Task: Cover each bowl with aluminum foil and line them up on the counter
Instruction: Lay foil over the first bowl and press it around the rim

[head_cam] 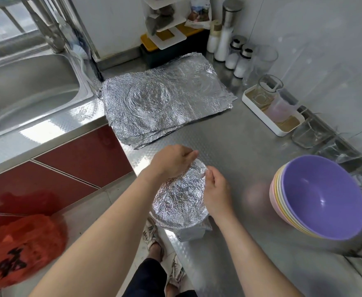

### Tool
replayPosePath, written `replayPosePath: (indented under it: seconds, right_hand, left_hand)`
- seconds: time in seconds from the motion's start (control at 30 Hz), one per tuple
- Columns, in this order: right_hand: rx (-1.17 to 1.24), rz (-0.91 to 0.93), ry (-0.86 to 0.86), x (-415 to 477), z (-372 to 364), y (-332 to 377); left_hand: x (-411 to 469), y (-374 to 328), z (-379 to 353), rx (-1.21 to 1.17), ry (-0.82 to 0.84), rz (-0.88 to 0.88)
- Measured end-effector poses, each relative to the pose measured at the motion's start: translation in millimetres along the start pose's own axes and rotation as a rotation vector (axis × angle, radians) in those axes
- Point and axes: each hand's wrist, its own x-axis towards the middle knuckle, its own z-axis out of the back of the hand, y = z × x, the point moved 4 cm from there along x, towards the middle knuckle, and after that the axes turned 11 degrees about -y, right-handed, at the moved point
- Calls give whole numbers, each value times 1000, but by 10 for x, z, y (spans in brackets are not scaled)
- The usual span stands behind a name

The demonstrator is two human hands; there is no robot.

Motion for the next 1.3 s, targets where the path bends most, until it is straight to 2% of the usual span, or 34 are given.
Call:
replayPosePath:
  seconds: [0.13,0.37,0.47,0.63,0.77,0.9,1.07,1.3]
  right_hand:
    - [95,-22,40,-17,-1,30]
    - [106,-29,66,-8,-33,2]
    - [114,-49,68,-5,-40,-17]
    - [100,22,85,9,-63,-32]
    - [36,64,113,57,-43,5]
    - [-41,36,240,185,-16,85]
    - [-180,86,340,219,111,81]
    - [-199,147,239,131,-5,42]
  left_hand:
    - [1,32,-32,-15,6,-14]
    - [-19,32,-9,-13,-43,-12]
    - [-30,-17,15,-65,-41,-78]
    - [-78,-96,19,-74,-76,-204]
    - [-143,-76,74,-62,-133,-220]
    - [-246,43,161,-1,-207,-135]
    - [-469,309,298,70,-306,90]
    - [-558,427,135,-212,-264,255]
